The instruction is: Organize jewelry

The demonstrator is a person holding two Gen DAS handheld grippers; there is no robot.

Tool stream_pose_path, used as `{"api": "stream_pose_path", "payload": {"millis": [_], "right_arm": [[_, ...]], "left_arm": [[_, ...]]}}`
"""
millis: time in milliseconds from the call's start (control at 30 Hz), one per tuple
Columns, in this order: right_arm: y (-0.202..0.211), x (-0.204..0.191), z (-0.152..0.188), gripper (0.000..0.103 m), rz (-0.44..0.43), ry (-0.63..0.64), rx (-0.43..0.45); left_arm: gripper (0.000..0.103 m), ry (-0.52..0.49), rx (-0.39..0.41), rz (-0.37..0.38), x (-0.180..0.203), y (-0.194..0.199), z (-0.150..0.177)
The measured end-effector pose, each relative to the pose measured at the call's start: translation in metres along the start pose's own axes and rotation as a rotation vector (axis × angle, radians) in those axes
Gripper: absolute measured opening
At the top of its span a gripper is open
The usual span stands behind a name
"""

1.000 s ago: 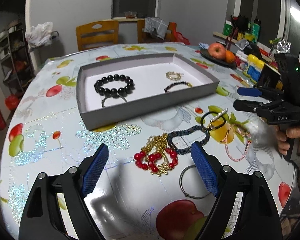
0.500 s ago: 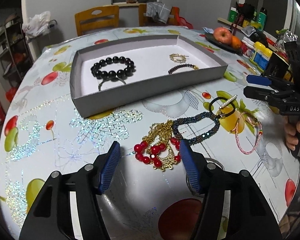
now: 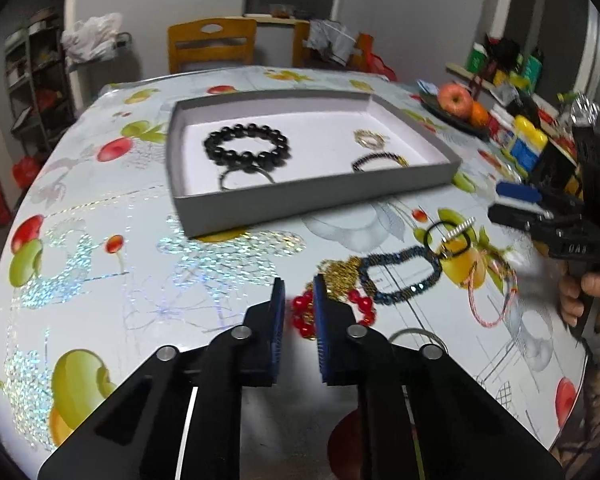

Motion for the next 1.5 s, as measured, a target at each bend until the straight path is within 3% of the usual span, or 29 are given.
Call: {"api": "stream_pose_path", "payload": {"millis": [133, 233, 367, 467, 667, 867, 1033, 1100, 1167, 1500], "right_arm": [[-0.002, 0.001, 0.000, 0.082, 0.015, -0.002, -0.009], [0.000, 0.011, 0.000, 0.068, 0.036, -0.044, 0.000], [0.007, 0.030, 0.000, 0.066, 0.017, -0.139, 0.032], [0.006, 0.026, 0.002, 0.063, -0.004, -0.135, 0.020], [-0.006, -0.013, 0.007, 0.061, -0.011, 0.044, -0.049], [-0.020, -0.040, 0.007, 0.059, 0.021, 0.269, -0.104], [-0.033, -0.042, 0.009, 0.043, -0.053, 0.290, -0.155], [-0.033, -0.042, 0.011, 0.015, -0.084, 0.267, -0.157], [-0.032, -0.040, 0.013, 0.007, -0.073, 0.260, -0.159], [-0.014, -0.029, 0.009, 0.006, -0.076, 0.185, -0.091]], "left_arm": [[0.011, 0.044, 0.024, -0.015, -0.009, 0.005, -0.002], [0.011, 0.056, 0.033, -0.017, -0.012, 0.007, -0.003], [0.011, 0.041, 0.029, 0.000, -0.008, 0.006, -0.003], [0.023, 0.034, 0.017, 0.017, -0.005, 0.005, -0.001], [0.026, 0.049, 0.006, 0.037, -0.006, 0.002, 0.000], [0.026, 0.027, -0.008, 0.008, -0.003, -0.001, 0.001], [0.026, 0.016, -0.012, -0.023, -0.002, -0.002, 0.002], [0.026, 0.014, -0.014, -0.025, -0.003, -0.002, 0.002], [0.026, 0.013, -0.017, -0.028, -0.003, -0.003, 0.002], [0.026, -0.004, -0.009, -0.029, 0.000, -0.002, 0.002]]}}
Point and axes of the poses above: each gripper's, at about its wrist camera, not at the fingertips, and y roughly against the way its jaws point, x to its right, z to its underside, the point moved 10 cm from there along -y, roughly the way its jaws point, and after that the axes turned 9 degrees about -x, right-handed, at the moved point
